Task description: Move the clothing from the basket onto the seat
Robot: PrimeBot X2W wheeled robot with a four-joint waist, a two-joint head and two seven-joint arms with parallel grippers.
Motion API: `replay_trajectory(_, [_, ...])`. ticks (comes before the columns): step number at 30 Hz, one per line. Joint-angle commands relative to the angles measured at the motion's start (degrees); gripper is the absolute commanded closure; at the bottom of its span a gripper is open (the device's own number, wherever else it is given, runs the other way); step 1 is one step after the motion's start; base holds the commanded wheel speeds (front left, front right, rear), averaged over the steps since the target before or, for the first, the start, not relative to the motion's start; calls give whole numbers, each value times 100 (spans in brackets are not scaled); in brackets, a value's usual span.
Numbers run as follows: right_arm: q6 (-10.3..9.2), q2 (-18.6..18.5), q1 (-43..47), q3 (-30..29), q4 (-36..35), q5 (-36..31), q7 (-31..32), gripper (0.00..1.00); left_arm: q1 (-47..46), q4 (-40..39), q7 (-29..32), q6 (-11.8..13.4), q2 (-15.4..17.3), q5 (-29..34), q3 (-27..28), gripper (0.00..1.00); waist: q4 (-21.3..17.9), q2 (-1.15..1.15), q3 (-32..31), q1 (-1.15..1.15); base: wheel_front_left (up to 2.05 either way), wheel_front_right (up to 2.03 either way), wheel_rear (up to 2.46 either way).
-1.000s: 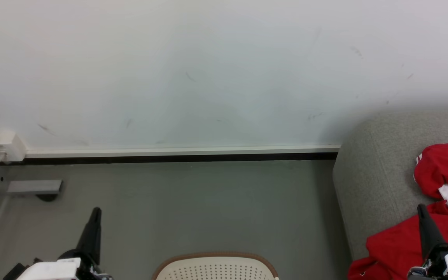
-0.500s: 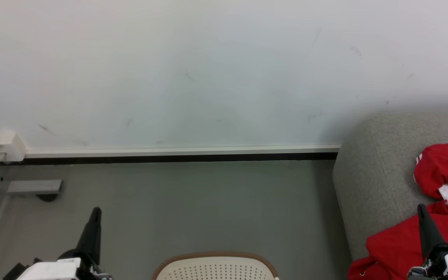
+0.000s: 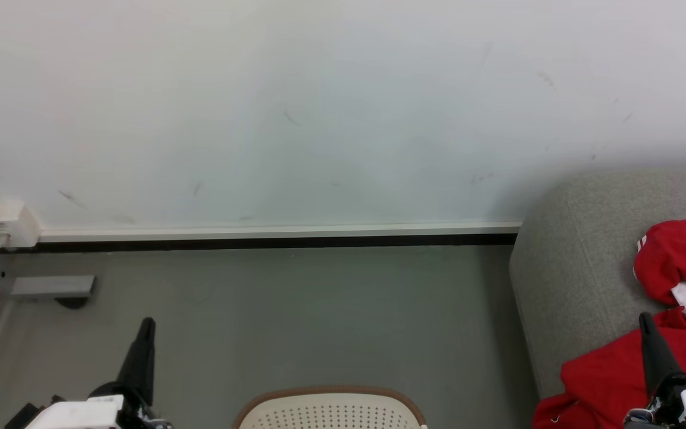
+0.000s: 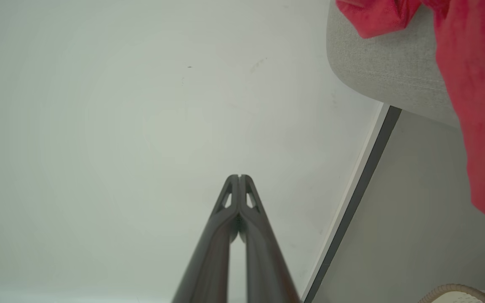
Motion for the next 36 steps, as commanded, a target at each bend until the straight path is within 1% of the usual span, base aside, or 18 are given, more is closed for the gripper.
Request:
replay_trajectory(1, [-10, 1, 66, -19, -29, 11, 18, 100, -40, -21, 20, -37, 12, -80, 12, 100, 0, 0, 0, 0, 0, 0, 0])
replay_trajectory(36, [-10, 0, 66, -18, -28, 12, 15, 100, -39, -21, 20, -37, 12, -81, 11, 100, 0, 0, 0, 0, 0, 0, 0])
